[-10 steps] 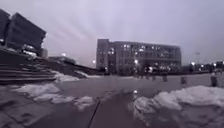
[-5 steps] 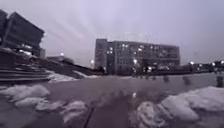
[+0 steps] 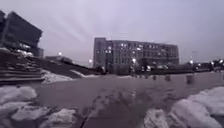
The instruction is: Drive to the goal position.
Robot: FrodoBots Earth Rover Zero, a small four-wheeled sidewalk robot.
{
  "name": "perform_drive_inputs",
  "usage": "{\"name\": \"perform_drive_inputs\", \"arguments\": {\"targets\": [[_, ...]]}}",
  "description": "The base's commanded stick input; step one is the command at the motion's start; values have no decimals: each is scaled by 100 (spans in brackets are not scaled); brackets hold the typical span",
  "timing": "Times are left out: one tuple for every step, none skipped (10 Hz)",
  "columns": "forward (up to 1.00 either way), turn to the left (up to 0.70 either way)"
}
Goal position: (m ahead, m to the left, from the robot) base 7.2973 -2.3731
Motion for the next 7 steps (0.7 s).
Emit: {"name": "perform_drive_inputs", "arguments": {"targets": [[100, 27], [100, 27], [100, 27], [100, 27], [100, 27], [100, 27], [100, 27]]}}
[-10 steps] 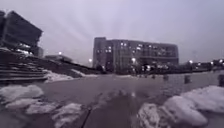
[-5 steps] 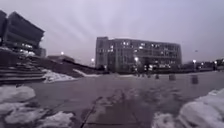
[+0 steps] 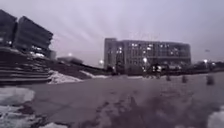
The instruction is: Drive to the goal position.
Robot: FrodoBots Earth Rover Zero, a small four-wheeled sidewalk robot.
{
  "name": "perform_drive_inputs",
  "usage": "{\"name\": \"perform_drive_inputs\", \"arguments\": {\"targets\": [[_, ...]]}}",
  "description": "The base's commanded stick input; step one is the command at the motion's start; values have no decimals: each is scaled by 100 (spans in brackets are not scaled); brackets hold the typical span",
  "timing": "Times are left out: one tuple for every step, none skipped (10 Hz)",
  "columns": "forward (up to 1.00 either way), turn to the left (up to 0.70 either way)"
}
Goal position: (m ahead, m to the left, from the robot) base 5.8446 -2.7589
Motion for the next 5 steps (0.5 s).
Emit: {"name": "perform_drive_inputs", "arguments": {"targets": [[100, 27], [100, 27], [100, 27], [100, 27], [100, 27]]}}
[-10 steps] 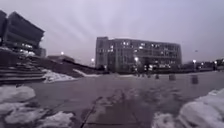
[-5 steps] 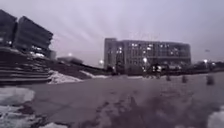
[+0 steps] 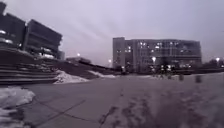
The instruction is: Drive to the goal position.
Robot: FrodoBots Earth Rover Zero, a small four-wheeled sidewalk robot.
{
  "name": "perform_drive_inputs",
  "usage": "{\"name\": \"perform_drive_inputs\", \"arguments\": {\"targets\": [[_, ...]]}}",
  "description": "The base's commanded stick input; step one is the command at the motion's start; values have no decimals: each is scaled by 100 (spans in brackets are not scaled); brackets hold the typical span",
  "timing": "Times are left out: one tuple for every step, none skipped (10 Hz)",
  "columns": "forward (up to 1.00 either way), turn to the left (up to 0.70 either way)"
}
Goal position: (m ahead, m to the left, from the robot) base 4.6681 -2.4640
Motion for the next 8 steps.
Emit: {"name": "perform_drive_inputs", "arguments": {"targets": [[100, 27], [100, 27], [100, 27], [100, 27], [100, 27], [100, 3], [100, 0], [100, 20]]}}
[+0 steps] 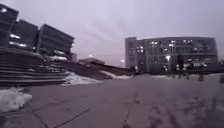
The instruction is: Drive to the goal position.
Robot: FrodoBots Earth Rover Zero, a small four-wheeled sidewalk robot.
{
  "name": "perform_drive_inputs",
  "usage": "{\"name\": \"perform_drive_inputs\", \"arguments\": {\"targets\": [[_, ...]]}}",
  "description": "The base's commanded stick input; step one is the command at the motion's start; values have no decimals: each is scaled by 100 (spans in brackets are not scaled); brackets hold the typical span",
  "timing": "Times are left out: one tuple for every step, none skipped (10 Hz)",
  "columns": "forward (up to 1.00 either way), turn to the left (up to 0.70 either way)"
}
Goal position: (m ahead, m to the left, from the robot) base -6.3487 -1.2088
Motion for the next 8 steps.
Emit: {"name": "perform_drive_inputs", "arguments": {"targets": [[100, 27], [100, 17], [100, 0], [100, 0], [100, 0], [100, 0], [100, 0], [100, 0]]}}
